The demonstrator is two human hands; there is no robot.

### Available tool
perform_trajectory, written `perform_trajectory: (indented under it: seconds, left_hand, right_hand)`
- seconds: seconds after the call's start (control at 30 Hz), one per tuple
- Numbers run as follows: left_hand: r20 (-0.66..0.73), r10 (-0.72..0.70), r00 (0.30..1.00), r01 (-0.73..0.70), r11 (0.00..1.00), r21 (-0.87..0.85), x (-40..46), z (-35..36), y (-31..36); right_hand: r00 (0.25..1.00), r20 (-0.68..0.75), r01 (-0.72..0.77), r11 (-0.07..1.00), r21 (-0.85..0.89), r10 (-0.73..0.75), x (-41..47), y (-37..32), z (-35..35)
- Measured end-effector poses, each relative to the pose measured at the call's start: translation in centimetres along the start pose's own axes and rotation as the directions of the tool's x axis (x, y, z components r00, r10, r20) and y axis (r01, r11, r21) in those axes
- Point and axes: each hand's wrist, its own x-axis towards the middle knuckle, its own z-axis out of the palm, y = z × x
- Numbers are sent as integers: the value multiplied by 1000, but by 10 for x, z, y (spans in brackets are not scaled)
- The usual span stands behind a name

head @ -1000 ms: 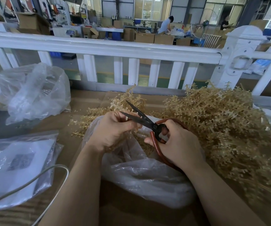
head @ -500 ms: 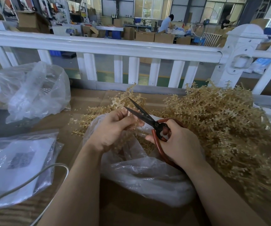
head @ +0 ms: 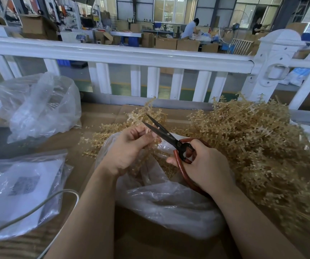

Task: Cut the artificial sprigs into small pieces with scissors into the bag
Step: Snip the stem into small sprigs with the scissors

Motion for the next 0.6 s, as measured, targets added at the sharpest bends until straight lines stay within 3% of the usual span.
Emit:
perform_trajectory:
  seconds: [0.43,0.6]
  left_hand:
    - [28,36,999,-39,993,110,0,5,1]
    - [-47,5,999,-2,998,62,2,0,-6]
  right_hand:
    - [999,-45,26,999,-40,-28,0,-1,0]
    - [1000,-28,8,1000,-8,-8,0,-2,-1]
